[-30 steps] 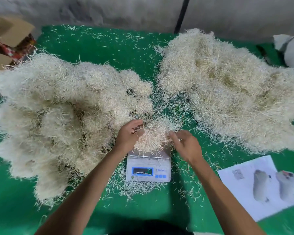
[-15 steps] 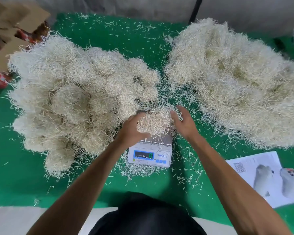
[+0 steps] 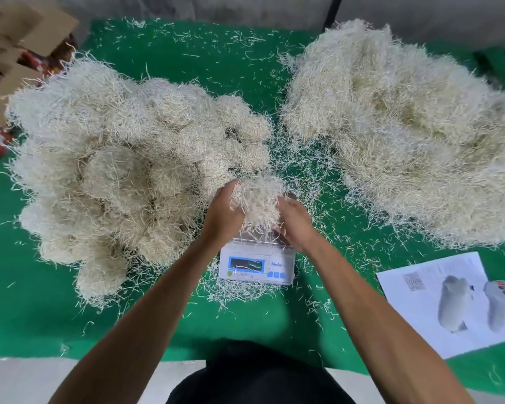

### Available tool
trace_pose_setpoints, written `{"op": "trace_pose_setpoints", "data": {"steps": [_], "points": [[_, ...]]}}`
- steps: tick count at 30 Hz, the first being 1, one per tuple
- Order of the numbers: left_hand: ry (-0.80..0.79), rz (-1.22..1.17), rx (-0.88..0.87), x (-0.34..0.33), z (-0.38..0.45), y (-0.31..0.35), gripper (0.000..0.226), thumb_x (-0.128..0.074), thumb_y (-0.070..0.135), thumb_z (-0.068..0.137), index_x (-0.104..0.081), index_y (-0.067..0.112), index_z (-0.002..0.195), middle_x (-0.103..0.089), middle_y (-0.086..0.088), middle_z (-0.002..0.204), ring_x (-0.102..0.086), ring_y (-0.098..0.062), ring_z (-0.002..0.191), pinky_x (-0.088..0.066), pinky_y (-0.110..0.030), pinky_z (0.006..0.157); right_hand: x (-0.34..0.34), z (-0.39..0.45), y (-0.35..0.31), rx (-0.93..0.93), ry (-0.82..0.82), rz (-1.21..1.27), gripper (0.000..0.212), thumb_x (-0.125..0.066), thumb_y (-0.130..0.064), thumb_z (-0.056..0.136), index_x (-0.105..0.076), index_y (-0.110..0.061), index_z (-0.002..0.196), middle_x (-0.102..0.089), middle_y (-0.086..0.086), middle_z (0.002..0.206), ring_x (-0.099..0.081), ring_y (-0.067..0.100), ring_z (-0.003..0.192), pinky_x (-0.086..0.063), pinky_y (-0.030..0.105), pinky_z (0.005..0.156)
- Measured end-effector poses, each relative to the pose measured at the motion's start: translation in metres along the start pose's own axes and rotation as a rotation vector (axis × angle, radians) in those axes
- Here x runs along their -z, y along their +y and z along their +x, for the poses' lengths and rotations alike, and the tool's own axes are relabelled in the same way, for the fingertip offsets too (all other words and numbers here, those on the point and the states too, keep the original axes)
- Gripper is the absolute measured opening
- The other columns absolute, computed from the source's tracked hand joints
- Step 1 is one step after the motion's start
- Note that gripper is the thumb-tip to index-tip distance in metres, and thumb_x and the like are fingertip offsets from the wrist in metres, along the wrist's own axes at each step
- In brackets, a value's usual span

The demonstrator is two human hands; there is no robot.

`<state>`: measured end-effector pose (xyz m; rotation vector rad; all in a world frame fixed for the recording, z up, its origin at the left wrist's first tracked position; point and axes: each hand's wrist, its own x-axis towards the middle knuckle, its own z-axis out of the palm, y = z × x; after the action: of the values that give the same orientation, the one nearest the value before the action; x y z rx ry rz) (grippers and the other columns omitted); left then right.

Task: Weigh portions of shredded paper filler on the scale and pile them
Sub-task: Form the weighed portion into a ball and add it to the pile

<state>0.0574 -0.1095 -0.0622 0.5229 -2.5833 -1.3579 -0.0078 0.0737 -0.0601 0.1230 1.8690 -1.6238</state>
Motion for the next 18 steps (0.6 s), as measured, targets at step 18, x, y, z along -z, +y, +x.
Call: {"op": "trace_pose_setpoints", "data": {"steps": [18], "points": [[-0.063, -0.296, 0.058, 0.009, -0.029, 0.015, 0.068, -0.076, 0.048, 0.085, -0.047, 0.034, 0.144, -0.042, 0.004, 0.155, -0.045, 0.01, 0.128, -0.035, -0.03, 0.11, 0.035, -0.012, 0.013, 0.371, 0.362, -0.446, 0.028, -0.03, -0.05, 0.111, -0.049, -0.033, 0.099, -0.063, -0.001, 0.091, -0.06, 0.011, 0.077, -0.052, 0.029, 0.068]]}}
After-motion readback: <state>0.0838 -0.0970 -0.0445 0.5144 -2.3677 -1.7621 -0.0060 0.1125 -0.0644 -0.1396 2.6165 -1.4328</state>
